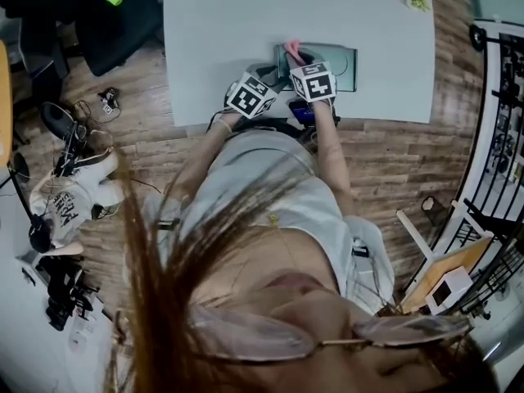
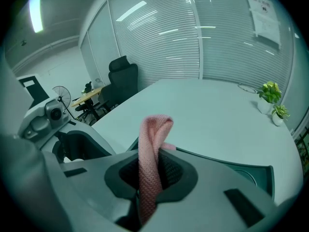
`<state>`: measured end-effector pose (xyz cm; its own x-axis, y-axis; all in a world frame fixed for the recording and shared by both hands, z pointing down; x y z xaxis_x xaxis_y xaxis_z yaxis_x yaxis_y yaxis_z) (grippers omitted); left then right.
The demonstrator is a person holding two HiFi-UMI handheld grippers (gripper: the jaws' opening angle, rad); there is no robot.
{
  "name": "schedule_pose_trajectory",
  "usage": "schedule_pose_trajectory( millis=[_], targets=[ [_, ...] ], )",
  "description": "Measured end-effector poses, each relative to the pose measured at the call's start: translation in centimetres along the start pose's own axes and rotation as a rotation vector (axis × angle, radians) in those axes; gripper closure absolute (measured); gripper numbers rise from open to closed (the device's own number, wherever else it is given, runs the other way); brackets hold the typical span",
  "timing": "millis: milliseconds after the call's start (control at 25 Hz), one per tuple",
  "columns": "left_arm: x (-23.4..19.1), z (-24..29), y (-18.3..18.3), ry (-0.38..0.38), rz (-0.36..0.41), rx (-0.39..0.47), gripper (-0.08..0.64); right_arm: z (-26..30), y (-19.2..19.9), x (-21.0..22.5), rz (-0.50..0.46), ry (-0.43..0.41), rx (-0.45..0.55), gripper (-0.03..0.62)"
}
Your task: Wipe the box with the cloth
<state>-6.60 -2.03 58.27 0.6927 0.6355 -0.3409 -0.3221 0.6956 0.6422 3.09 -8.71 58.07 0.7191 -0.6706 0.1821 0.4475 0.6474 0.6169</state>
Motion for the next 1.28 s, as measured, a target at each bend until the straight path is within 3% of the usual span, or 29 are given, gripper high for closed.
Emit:
schedule_pose_trajectory(
  millis=[240, 680, 1040, 1280],
  targets=[
    [0.0, 0.1, -0.1, 0.000, 0.000, -0.005, 0.362, 0.1, -0.1, -0.8, 0.014, -0.049, 0.019, 0.554],
    [-0.1, -0.2, 0.0, -0.010, 0.003, 0.008, 0.362, -0.4, 0.0, -1.1, -0.013, -0.034, 0.052, 0.552],
    [0.1, -0.5, 0.1, -0.015, 0.022, 0.026, 0.362, -5.2, 1.6, 3.9, 0.070, 0.121, 0.118, 0.552],
    [0.5, -0.6, 0.3, -0.015, 0.016, 0.031, 0.362, -8.0, 4.6, 8.1, 0.134, 0.268, 0.081, 0.552]
  ],
)
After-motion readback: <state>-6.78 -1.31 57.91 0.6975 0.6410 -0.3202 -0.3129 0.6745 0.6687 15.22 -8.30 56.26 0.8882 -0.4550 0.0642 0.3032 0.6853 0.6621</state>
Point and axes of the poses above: the fingertips, and each gripper's own axes: z forward along the fingers, x to its right, y out of its underside, the point moved 8 cm from there along -z, backward along the fingers, and after that the axes turned 1 degree about -y, right-handed, at the moved point
